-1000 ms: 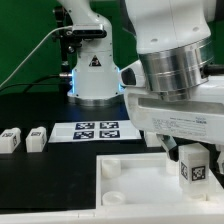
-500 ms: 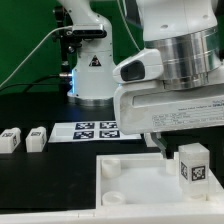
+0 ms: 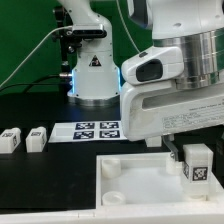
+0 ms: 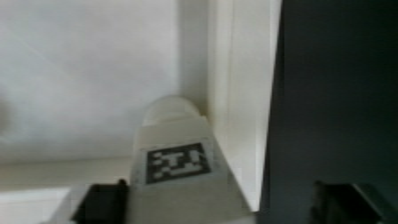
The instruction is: Assemble one leg
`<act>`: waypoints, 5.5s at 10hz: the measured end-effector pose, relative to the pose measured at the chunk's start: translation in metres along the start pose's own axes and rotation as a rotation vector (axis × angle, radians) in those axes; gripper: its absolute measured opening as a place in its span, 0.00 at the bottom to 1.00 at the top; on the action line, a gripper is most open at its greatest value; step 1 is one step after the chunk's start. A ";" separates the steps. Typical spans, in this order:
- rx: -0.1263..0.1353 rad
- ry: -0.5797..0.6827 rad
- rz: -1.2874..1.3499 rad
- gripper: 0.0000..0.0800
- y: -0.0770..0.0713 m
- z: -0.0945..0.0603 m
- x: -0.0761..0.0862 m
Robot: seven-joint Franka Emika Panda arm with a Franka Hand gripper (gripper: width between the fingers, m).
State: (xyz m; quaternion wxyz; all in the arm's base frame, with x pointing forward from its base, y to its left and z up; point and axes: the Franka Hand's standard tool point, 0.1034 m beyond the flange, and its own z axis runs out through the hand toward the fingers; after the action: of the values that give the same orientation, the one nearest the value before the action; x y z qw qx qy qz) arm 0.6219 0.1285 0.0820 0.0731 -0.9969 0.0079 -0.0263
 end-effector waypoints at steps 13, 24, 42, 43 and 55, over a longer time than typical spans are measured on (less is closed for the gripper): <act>0.079 -0.060 1.205 0.50 -0.001 0.007 0.002; 0.043 0.003 -0.103 0.66 0.008 0.004 0.005; 0.072 -0.014 0.651 0.80 0.008 0.006 0.001; 0.068 -0.012 0.549 0.80 0.009 0.007 -0.001; -0.006 0.000 0.206 0.37 0.011 -0.001 0.008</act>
Offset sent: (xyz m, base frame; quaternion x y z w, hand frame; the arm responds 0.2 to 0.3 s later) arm 0.0036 -0.0125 -0.0038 -0.0275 -0.0233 0.2894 0.9565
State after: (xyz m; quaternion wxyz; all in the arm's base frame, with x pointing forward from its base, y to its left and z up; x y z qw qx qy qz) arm 0.6301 0.1177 0.0816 0.0725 -0.9911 0.1105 -0.0186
